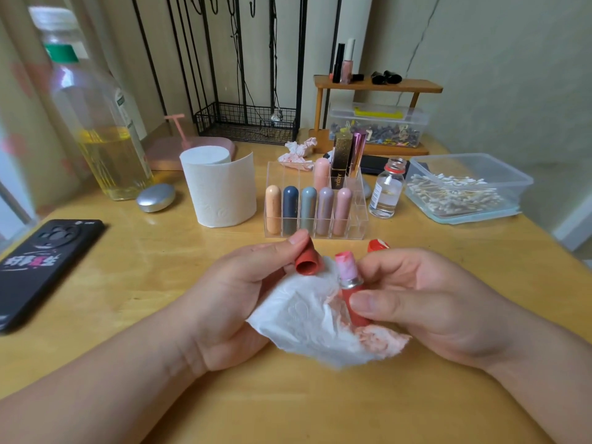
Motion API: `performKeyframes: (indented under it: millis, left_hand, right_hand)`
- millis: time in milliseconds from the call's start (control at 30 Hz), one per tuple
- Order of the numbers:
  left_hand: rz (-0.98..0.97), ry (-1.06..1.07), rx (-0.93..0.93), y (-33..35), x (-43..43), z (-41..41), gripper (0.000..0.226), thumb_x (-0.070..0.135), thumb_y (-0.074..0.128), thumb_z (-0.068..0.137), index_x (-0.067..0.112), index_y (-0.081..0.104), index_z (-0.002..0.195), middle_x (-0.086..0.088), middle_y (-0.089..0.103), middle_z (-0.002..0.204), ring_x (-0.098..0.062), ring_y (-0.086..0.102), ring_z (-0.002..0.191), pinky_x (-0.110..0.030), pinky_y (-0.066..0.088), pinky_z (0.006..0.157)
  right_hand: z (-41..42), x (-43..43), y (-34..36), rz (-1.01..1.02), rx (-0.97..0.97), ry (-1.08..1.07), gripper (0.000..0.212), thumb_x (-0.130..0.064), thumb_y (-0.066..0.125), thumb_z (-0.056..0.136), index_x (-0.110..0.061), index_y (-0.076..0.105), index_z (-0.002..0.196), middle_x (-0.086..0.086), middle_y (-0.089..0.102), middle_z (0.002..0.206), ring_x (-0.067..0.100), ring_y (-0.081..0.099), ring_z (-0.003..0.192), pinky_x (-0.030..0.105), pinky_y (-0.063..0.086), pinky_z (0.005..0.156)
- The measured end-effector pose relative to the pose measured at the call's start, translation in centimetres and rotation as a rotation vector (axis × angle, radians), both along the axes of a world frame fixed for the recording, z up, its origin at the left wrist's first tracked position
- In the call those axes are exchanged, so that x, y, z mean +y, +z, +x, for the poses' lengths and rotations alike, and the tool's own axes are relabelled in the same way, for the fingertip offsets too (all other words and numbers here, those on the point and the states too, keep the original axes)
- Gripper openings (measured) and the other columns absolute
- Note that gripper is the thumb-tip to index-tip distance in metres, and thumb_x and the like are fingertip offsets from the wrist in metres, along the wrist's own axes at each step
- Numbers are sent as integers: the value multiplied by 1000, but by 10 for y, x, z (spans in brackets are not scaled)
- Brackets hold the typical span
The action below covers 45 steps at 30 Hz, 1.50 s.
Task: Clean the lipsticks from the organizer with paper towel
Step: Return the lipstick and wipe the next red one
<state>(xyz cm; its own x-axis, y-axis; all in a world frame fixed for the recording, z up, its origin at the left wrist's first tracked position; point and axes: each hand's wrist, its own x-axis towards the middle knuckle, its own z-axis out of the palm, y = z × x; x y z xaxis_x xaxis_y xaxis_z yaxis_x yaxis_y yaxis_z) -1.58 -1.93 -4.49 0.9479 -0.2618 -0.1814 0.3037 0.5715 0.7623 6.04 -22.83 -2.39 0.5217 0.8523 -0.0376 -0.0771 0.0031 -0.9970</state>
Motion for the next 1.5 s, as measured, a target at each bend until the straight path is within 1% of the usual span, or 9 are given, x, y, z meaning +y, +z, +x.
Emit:
performKeyframes:
  millis: [133, 200, 300, 433, 600, 767, 1033, 1200, 1500]
  left_hand:
    - [33, -37, -46, -3, 0, -1, 53, 33, 60, 96, -12, 43, 118, -31, 39, 122, -43, 38, 115, -69, 10, 114]
    - [88, 42, -52, -2, -1, 0, 45, 32, 63, 93, -10, 51, 107, -28, 46, 115, -42, 44, 108, -63, 28, 111]
    - [330, 382, -87, 1, -2, 4, 42, 35, 70, 83, -6, 59, 88, -17, 58, 86, -31, 49, 85, -40, 43, 78]
    - [350, 766, -210, 11, 1, 7, 37, 33, 74, 78, -1, 65, 88, -3, 55, 69, -13, 47, 65, -27, 41, 65]
    - [88, 540, -144, 10, -10, 2, 17, 18, 65, 85, 4, 66, 94, -10, 61, 75, -14, 55, 61, -21, 52, 57]
    - [-4, 429, 27, 3, -13, 5, 34, 7, 63, 82, 8, 60, 116, -15, 67, 82, -20, 59, 64, -29, 57, 61]
    - [-17, 360, 95, 4, -11, 7, 22, 15, 52, 97, 10, 70, 109, -11, 60, 78, -14, 50, 63, -24, 51, 58]
    - [-29, 384, 146, 3, -8, 9, 31, 14, 50, 96, 2, 72, 114, -11, 59, 81, -14, 52, 64, -27, 52, 64]
    - [-32, 433, 127, 5, -7, 8, 25, 5, 54, 92, 1, 70, 110, -15, 55, 92, -14, 56, 65, -25, 57, 61]
  right_hand:
    - [-3, 3, 0, -20, -58, -35, 15, -13, 80, 75, -6, 76, 88, 12, 71, 83, 19, 66, 78, 24, 53, 72]
    - [-2, 1, 3, -80, -131, -77, 13, -13, 80, 75, -10, 77, 87, 10, 72, 82, 18, 67, 76, 24, 53, 71]
    - [-1, 1, 4, -240, -271, -143, 14, -17, 84, 73, -15, 77, 86, 9, 75, 81, 17, 69, 75, 33, 57, 72]
    - [-9, 8, -4, -373, -358, -198, 11, -21, 84, 77, -19, 78, 85, 22, 70, 87, 19, 58, 71, 43, 51, 74]
    - [-24, 15, -10, -323, -301, -120, 17, -27, 84, 74, -20, 77, 88, 17, 68, 78, 16, 52, 69, 35, 45, 69]
    - [-8, 4, -5, -340, -450, -209, 42, -57, 79, 58, -30, 75, 90, 17, 55, 69, 21, 44, 62, 40, 40, 61]
    - [5, 6, -6, -181, -449, -430, 13, -1, 78, 79, -10, 68, 76, 9, 62, 65, 6, 51, 55, 18, 44, 54]
    - [18, 19, -22, -368, -519, -475, 11, -13, 77, 82, -13, 67, 77, 6, 58, 60, 13, 45, 53, 35, 43, 50]
    - [19, 23, -22, -449, -600, -472, 13, -17, 77, 83, -14, 67, 75, -5, 53, 56, 8, 40, 48, 27, 38, 49]
